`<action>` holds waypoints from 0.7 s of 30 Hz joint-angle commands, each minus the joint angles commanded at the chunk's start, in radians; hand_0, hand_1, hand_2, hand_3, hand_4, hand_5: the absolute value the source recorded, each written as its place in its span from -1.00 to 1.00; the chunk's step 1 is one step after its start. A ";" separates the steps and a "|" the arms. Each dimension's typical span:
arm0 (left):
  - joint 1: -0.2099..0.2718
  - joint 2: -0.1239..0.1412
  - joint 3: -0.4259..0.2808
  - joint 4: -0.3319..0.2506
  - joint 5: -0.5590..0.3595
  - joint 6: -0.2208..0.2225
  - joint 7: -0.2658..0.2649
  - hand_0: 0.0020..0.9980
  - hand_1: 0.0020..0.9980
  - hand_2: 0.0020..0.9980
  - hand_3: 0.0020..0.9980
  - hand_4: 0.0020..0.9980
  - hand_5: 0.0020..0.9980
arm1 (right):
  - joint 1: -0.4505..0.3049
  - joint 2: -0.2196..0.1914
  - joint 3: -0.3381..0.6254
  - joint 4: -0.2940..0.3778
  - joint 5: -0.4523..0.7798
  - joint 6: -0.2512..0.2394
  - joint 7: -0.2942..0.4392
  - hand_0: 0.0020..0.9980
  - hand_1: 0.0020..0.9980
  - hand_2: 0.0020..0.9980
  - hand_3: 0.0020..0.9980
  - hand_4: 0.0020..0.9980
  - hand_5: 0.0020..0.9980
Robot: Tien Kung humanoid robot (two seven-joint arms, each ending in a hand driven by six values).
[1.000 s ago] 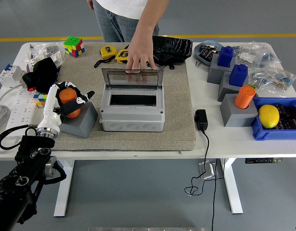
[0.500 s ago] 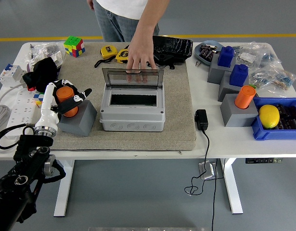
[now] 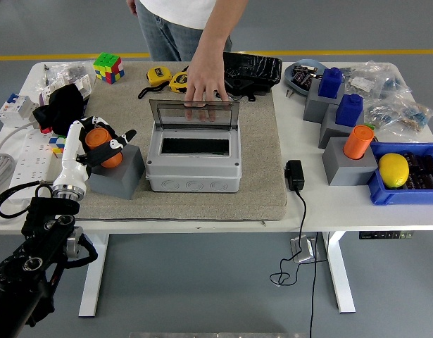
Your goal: Fetch the battery,place it into the box,close the lid of the box
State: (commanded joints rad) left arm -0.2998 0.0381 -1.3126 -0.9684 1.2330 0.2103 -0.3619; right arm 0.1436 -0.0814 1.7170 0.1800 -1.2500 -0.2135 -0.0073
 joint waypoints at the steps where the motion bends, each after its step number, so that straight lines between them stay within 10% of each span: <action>1: 0.001 -0.001 0.001 0.000 0.000 -0.001 0.000 -0.54 -0.35 -0.42 -0.48 1.00 -0.63 | 0.000 0.000 0.000 0.000 0.000 0.000 0.000 0.72 0.59 0.49 0.55 1.00 1.00; 8: 0.002 -0.001 0.003 0.007 -0.006 -0.026 0.002 -0.47 -0.33 -0.42 -0.45 1.00 -0.62 | 0.000 0.000 -0.001 0.000 0.002 -0.001 0.001 0.72 0.59 0.49 0.55 1.00 1.00; 9: 0.003 -0.001 0.003 0.007 -0.005 -0.030 0.002 -0.27 0.11 -0.13 -0.14 1.00 -0.59 | 0.000 0.000 0.000 0.000 0.002 -0.002 0.001 0.72 0.58 0.49 0.55 1.00 1.00; 20: 0.000 -0.002 0.003 0.001 0.029 -0.016 0.015 -0.23 0.09 -0.18 -0.18 1.00 -0.65 | 0.001 -0.001 0.010 0.000 -0.002 -0.004 0.004 0.72 0.58 0.49 0.55 1.00 1.00; 21: 0.001 -0.002 0.003 0.001 0.031 -0.015 0.016 -0.36 -0.17 -0.34 -0.34 1.00 -0.76 | 0.001 -0.001 0.010 0.000 -0.002 -0.004 0.004 0.72 0.59 0.49 0.55 1.00 1.00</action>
State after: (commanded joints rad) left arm -0.2992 0.0365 -1.3097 -0.9673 1.2644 0.1952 -0.3460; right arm 0.1448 -0.0822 1.7272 0.1800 -1.2517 -0.2173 -0.0034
